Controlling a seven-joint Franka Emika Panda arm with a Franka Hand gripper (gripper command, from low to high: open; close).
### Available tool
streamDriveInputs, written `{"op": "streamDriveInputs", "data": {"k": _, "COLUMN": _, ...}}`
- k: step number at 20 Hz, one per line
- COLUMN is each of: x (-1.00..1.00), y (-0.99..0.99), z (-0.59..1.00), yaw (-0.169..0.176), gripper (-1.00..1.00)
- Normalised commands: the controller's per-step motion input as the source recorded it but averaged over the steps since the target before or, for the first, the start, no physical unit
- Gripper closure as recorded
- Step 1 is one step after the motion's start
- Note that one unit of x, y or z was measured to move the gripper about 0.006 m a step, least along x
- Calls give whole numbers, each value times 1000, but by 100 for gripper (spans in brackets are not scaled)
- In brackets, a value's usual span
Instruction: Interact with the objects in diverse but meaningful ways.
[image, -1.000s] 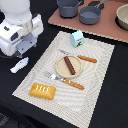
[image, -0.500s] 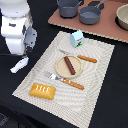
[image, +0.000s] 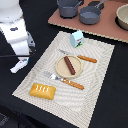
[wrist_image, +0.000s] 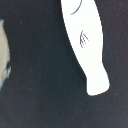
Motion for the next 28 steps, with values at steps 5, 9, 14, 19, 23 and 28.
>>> {"op": "streamDriveInputs", "data": {"k": 5, "x": -341, "y": -217, "z": -314, "yaw": 164, "gripper": -100}}
{"op": "streamDriveInputs", "data": {"k": 9, "x": -156, "y": -166, "z": -351, "yaw": 113, "gripper": -100}}
{"op": "streamDriveInputs", "data": {"k": 14, "x": 114, "y": -99, "z": -165, "yaw": 20, "gripper": -100}}
{"op": "streamDriveInputs", "data": {"k": 19, "x": 126, "y": -73, "z": -78, "yaw": -5, "gripper": -100}}
{"op": "streamDriveInputs", "data": {"k": 23, "x": 3, "y": -89, "z": -99, "yaw": -15, "gripper": -100}}
{"op": "streamDriveInputs", "data": {"k": 28, "x": 3, "y": -71, "z": -49, "yaw": -1, "gripper": 100}}
